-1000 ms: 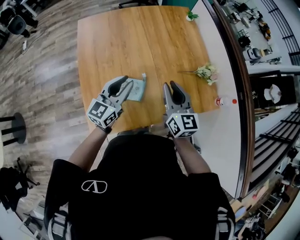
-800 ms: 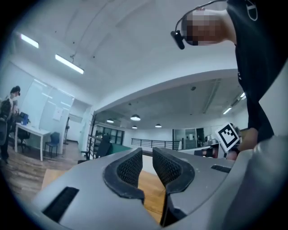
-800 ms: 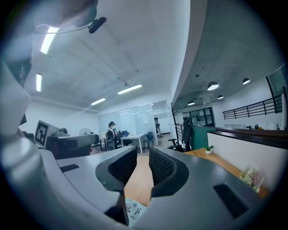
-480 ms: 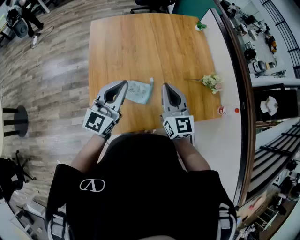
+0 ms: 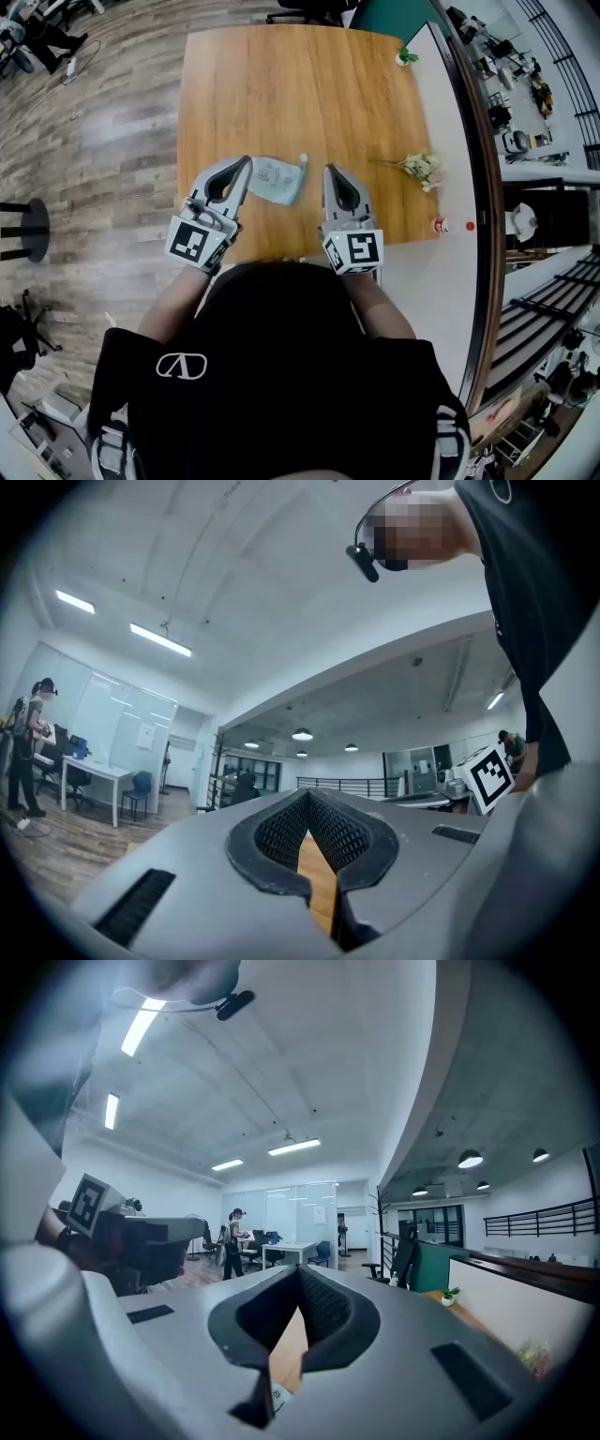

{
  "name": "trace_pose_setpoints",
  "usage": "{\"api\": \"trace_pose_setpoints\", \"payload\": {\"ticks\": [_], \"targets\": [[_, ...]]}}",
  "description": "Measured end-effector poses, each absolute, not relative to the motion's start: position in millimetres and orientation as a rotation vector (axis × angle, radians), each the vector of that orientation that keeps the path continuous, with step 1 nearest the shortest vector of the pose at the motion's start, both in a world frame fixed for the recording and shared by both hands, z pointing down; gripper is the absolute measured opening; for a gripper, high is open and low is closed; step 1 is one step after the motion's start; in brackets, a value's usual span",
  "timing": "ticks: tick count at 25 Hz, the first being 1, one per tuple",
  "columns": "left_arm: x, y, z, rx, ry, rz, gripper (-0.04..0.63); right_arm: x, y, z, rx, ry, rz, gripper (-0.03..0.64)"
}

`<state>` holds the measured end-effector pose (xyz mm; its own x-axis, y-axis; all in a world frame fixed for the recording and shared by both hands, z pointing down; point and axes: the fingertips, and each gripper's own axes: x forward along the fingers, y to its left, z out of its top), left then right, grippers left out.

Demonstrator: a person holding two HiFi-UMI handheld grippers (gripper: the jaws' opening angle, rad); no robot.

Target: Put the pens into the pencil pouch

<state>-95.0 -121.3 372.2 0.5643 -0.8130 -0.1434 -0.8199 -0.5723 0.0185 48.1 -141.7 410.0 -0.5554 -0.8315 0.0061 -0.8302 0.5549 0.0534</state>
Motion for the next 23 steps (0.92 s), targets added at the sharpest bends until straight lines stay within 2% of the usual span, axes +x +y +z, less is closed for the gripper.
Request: {"api": "trace_pose_setpoints", "payload": {"ticks": [23], "targets": [[-82.8,-123.8,378.6,-2.808,1.417,0.214,0.003,77.6,-144.4,412.8,1.575,-2.701,-0.019,-0.002]]}}
